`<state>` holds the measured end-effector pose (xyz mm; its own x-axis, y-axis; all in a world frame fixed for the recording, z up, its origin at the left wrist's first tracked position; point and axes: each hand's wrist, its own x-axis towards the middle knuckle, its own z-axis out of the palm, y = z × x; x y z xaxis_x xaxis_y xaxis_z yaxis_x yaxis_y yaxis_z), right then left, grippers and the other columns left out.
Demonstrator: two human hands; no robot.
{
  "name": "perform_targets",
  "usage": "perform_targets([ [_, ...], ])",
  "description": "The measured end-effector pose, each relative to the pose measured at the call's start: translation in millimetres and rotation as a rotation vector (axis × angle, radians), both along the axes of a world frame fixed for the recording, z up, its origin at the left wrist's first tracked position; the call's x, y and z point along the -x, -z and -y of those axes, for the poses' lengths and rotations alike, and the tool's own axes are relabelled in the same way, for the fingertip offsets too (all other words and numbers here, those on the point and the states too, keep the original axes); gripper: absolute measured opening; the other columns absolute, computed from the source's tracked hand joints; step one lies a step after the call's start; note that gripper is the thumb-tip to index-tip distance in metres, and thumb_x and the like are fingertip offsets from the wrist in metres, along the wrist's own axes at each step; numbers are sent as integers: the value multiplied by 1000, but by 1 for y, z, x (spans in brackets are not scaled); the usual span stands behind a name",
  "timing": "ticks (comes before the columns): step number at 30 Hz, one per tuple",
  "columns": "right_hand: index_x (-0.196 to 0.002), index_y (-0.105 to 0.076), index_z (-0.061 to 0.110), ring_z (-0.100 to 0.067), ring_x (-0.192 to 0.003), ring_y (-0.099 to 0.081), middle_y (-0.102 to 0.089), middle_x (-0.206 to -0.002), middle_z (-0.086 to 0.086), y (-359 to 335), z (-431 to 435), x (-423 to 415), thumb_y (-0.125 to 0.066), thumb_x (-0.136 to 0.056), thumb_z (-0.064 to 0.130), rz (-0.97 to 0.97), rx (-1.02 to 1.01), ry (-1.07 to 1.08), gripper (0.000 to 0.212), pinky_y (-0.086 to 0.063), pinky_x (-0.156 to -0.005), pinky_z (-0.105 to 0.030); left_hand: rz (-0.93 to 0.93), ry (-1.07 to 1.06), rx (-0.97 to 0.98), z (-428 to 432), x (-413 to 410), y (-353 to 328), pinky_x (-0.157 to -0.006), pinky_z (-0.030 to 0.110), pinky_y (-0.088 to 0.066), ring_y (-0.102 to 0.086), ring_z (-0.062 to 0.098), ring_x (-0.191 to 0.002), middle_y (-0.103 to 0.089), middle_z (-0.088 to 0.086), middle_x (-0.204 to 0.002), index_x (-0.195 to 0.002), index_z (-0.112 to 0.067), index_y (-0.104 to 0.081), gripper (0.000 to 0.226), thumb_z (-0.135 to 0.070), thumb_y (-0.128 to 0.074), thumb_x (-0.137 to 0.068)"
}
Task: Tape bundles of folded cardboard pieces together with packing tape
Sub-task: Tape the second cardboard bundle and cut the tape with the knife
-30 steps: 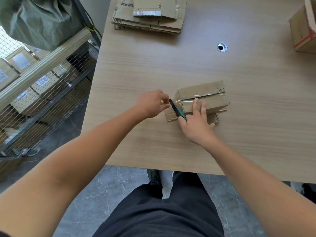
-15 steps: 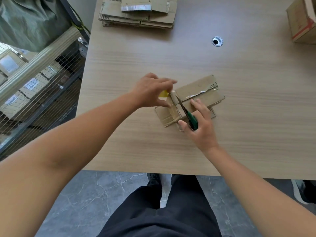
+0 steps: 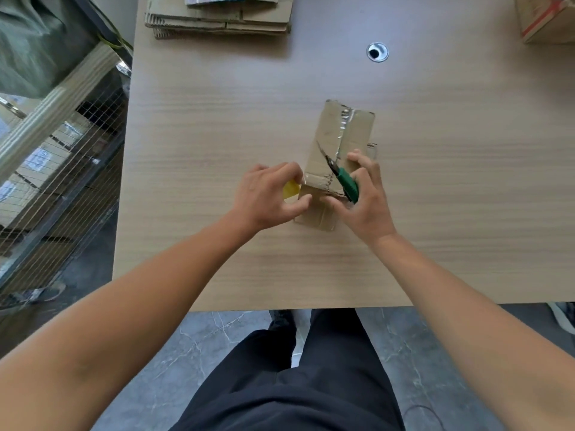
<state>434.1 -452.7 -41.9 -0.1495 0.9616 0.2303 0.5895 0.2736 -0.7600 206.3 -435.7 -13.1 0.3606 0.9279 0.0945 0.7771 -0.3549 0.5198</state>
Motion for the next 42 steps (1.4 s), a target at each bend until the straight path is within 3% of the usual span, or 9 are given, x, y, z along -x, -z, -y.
perform_targets([
  [5,-91,-50,-3,-29,-151,-31,-45,-151,-15,-31,-12,-23,-86,-81,21,74,103,-132,44,-30,-121,-41,143,-163,192,14,1,-18,-71,36,-43,-62,23,-86,-69,-9,-99,-97,-29,-63,22,-43,-51,-86],
  [8,-87,-57,0,-34,-130,-52,-64,-128,-12,-55,2,-28,-76,-91,20,76,-44,-31,28,-36,-109,-36,324,-295,277,24,16,-32,-87,41,-50,-62,12,-98,-69,-15,-105,-93,-31,-63,15,-36,-51,-87],
  [11,-92,-61,14,-24,-81,-64,-65,-86,-1,-76,33,-6,-69,-95,30,-336,296,109,18,-53,-78,-39,380,-161,259,36,18,-50,-94,43,-49,-61,9,-105,-66,-15,-107,-91,-33,-63,8,-31,-56,-90],
  [14,-105,-68,20,-10,-66,-58,-60,-76,5,-89,52,23,-77,-90,28,-616,584,109,19,-52,-62,-27,418,29,277,40,9,-66,-93,46,-49,-62,15,-105,-62,-11,-108,-94,-28,-67,7,-28,-59,-94],
  [19,-91,-71,16,-13,-77,-61,-66,-84,-5,-108,60,38,-80,-86,14,-647,553,65,10,-52,-71,-28,349,165,293,38,0,-81,-88,49,-50,-61,18,-102,-58,-8,-110,-100,-20,-69,14,-29,-59,-96],
  [24,-84,-63,15,-8,-58,-47,-54,-66,9,-121,60,31,-69,-93,6,-643,613,100,15,-41,-54,-17,282,217,274,38,5,-90,-86,47,-51,-60,16,-102,-55,-10,-114,-102,-24,-70,15,-33,-59,-97],
  [34,-83,-59,8,-11,-66,-46,-52,-75,-2,-133,59,29,-72,-92,13,-496,546,134,17,-41,-65,-28,242,181,219,45,-2,-90,-80,36,-50,-59,10,-93,-62,-8,-109,-112,-27,-69,15,-29,-60,-100],
  [38,-80,-60,14,-12,-67,-53,-59,-76,-4,-133,61,24,-69,-91,9,-593,502,209,15,-43,-59,-19,260,201,328,49,-1,-93,-73,31,-49,-65,5,-77,-70,-13,-81,-128,-38,-59,28,-41,-50,-102],
  [42,-78,-60,19,-12,-60,-54,-62,-69,-1,-135,55,15,-67,-90,0,-730,470,299,23,-43,-53,-20,623,191,651,48,3,-90,-74,30,-51,-64,16,-72,-68,1,-77,-144,-28,-50,44,-33,-54,-101],
])
